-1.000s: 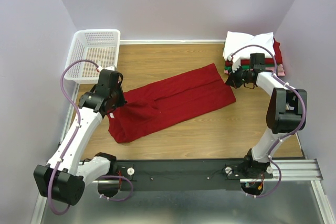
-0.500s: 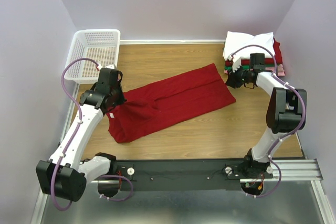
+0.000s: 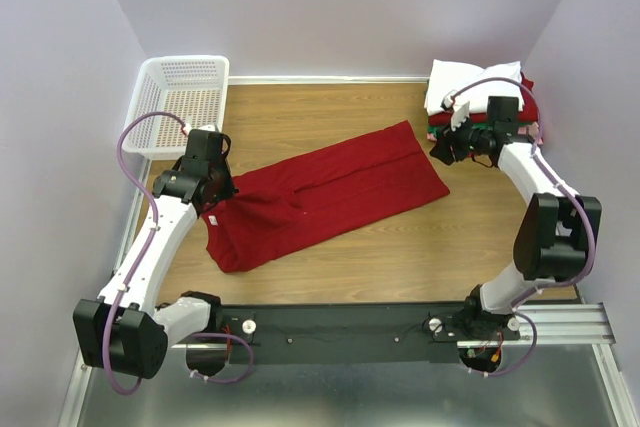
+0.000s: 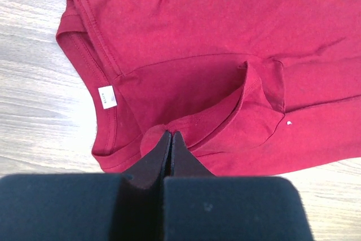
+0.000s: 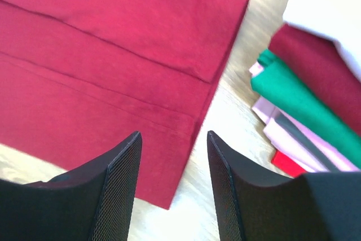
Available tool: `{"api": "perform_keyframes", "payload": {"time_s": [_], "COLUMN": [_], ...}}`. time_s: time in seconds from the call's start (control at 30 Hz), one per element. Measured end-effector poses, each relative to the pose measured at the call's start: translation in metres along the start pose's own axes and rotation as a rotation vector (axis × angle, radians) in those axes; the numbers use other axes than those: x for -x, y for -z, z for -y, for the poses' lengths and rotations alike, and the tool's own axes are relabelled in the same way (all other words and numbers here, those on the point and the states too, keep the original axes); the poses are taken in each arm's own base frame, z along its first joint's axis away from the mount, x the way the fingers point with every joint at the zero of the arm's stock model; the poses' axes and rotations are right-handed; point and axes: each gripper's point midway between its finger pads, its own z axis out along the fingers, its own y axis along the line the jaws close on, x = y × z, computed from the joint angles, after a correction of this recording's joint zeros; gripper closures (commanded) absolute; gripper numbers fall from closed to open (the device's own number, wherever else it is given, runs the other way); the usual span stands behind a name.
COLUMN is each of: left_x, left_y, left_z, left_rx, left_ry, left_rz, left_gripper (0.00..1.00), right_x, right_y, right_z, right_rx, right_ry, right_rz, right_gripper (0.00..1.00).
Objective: Fold and stack the t-shirts
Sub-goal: Fold the tshirt
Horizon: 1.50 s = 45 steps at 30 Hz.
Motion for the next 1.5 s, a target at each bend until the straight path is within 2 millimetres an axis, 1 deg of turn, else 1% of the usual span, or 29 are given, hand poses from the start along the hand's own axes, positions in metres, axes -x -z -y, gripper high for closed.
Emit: {"api": "perform_keyframes", "payload": {"time_s": [0.13,0.23,0.33,0.5,0.63,0.8,1.0,1.1,1.17,1.2,1.23,1.3,1.33,1.5], "left_x": [0.001,0.002,0.002,0.000,-0.005,-0.003,-0.001,-0.008,-0.016,-0.019,-0.022,-0.027,-0.028,-0.027], "left_y": [-0.001,-0.004,-0.007,-0.014,-0.023,-0.032,-0.056,-0.077,-0.089,-0.095,-0.098,-0.103,-0.104,-0.104], "left_z": [0.000,0.001,0.000,-0.003,-0.009,-0.013,-0.028,-0.040,-0.046,-0.049,-0.052,-0.055,-0.057,-0.058], "left_rx": [0.000,-0.003,0.002,0.014,0.036,0.053,0.098,0.135,0.146,0.146,0.147,0.144,0.142,0.135], "left_ry": [0.000,-0.001,0.003,0.011,0.020,0.035,0.073,0.089,0.100,0.107,0.112,0.129,0.133,0.138], "left_rz": [0.003,0.002,-0.004,-0.016,-0.043,-0.053,-0.080,-0.127,-0.168,-0.188,-0.201,-0.223,-0.230,-0.224], "left_gripper": [1.00,1.00,1.00,1.00,1.00,1.00,0.99,0.90,0.76,0.76,0.67,0.57,0.44,0.43], "right_x": [0.017,0.021,0.018,0.011,0.008,0.010,0.010,0.009,0.009,0.010,0.010,0.010,0.011,0.013], "right_y": [0.013,0.019,0.021,0.023,0.024,0.024,0.025,0.024,0.024,0.024,0.023,0.023,0.022,0.018], "right_z": [-0.016,-0.034,-0.053,-0.073,-0.080,-0.084,-0.087,-0.089,-0.090,-0.091,-0.092,-0.094,-0.096,-0.107], "right_rx": [0.046,0.106,0.181,0.255,0.285,0.303,0.320,0.326,0.329,0.331,0.333,0.339,0.343,0.371], "right_ry": [0.015,-0.003,-0.030,-0.063,-0.078,-0.079,-0.083,-0.081,-0.075,-0.074,-0.073,-0.069,-0.066,-0.040], "right_rz": [0.059,0.092,0.116,0.126,0.127,0.139,0.143,0.141,0.140,0.140,0.140,0.139,0.139,0.134], "right_gripper": [0.42,0.41,0.41,0.41,0.41,0.41,0.41,0.41,0.41,0.41,0.41,0.41,0.40,0.40]}}
